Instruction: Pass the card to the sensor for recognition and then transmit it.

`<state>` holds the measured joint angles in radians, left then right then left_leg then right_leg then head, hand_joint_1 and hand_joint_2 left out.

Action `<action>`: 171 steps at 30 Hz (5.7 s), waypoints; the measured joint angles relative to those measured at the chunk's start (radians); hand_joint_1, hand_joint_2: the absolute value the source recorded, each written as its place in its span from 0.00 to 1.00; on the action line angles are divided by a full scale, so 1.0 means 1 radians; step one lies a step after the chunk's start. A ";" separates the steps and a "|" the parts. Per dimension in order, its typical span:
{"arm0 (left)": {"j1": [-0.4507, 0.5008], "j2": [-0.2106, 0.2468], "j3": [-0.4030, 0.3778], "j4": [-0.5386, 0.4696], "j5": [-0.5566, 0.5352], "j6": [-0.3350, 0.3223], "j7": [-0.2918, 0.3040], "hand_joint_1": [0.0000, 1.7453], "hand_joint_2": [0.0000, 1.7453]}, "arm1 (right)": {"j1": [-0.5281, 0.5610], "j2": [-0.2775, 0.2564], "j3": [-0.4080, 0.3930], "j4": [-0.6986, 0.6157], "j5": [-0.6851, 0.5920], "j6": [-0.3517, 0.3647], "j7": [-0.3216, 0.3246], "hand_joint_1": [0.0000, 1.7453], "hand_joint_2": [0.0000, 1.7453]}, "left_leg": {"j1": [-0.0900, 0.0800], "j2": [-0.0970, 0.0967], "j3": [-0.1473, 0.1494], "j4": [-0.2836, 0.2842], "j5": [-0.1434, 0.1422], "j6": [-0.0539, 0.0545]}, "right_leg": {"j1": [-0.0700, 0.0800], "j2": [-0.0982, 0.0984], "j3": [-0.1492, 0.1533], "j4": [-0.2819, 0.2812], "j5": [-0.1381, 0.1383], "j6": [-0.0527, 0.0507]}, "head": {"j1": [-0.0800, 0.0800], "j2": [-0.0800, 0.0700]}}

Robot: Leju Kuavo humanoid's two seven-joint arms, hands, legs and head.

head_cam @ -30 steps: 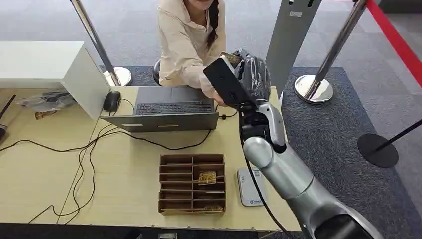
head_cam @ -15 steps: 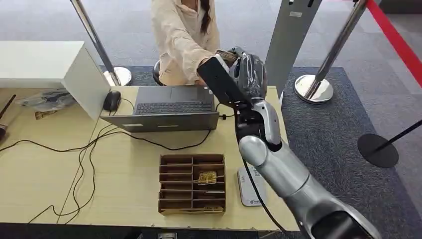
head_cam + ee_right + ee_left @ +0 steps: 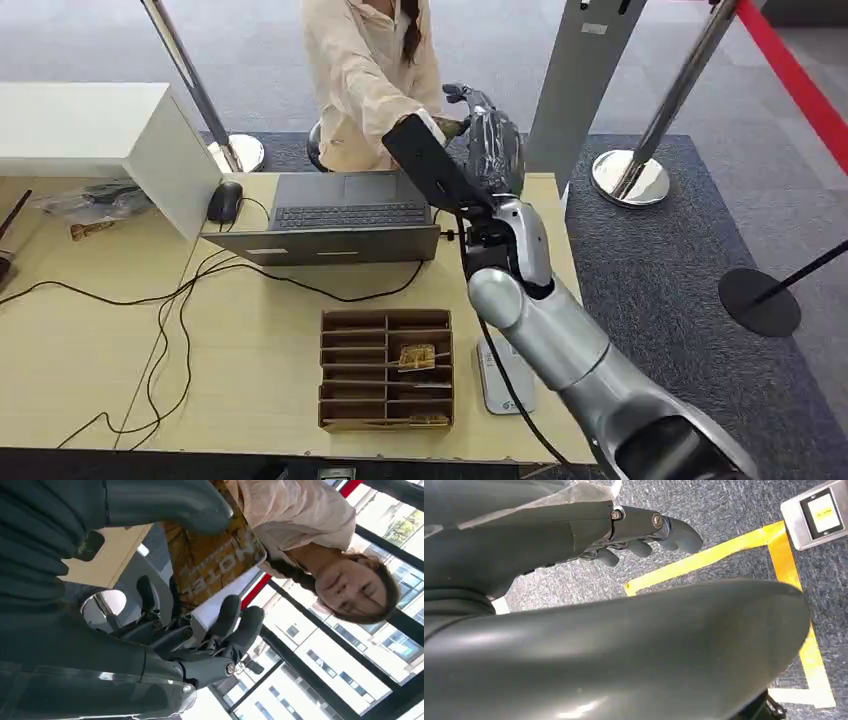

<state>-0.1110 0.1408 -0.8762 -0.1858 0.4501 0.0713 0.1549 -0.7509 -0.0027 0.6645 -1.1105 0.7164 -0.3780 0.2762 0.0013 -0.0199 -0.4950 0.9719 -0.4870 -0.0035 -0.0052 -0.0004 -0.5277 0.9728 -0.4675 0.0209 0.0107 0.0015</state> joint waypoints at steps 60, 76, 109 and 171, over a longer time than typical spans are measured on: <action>0.002 0.024 0.003 0.000 0.058 -0.010 0.034 0.00 0.00 | 0.621 -0.412 -0.160 -0.663 -0.373 0.391 -0.154 0.28 1.00 | 0.000 0.000 0.001 0.000 -0.001 -0.001 | 0.000 0.001 0.000 -0.001 0.000 0.000 | 0.000 0.000; 0.001 0.034 0.003 0.000 0.049 -0.014 0.000 0.00 0.00 | 0.549 -0.474 -0.048 -0.716 -0.465 0.560 -0.127 0.53 1.00 | 0.000 0.000 0.001 0.000 -0.001 -0.001 | 0.000 0.001 0.000 -0.001 0.000 0.000 | 0.000 0.000; 0.000 0.031 0.003 0.000 0.046 0.012 -0.016 0.00 0.00 | 0.545 -0.278 0.189 -0.607 0.151 0.205 -0.124 0.27 1.00 | 0.000 0.000 0.001 0.000 -0.001 -0.001 | 0.000 0.001 0.000 -0.001 -0.001 -0.001 | 0.000 0.000; 0.000 0.029 0.002 0.000 0.020 -0.020 0.101 0.00 0.00 | 0.558 -0.156 0.265 -0.369 0.139 0.132 0.013 0.44 1.00 | 0.000 0.000 0.000 0.000 -0.001 -0.001 | 0.000 0.001 0.000 -0.001 -0.001 -0.001 | 0.000 0.000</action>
<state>-0.1111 0.1701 -0.8747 -0.1862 0.4700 0.0511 0.2564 -0.1930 -0.1591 0.9297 -1.4793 0.8553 -0.2464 0.2895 0.0013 -0.0194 -0.4945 0.9715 -0.4881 -0.0042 -0.0051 0.0010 -0.5280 0.9720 -0.4685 0.0198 0.0107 0.0015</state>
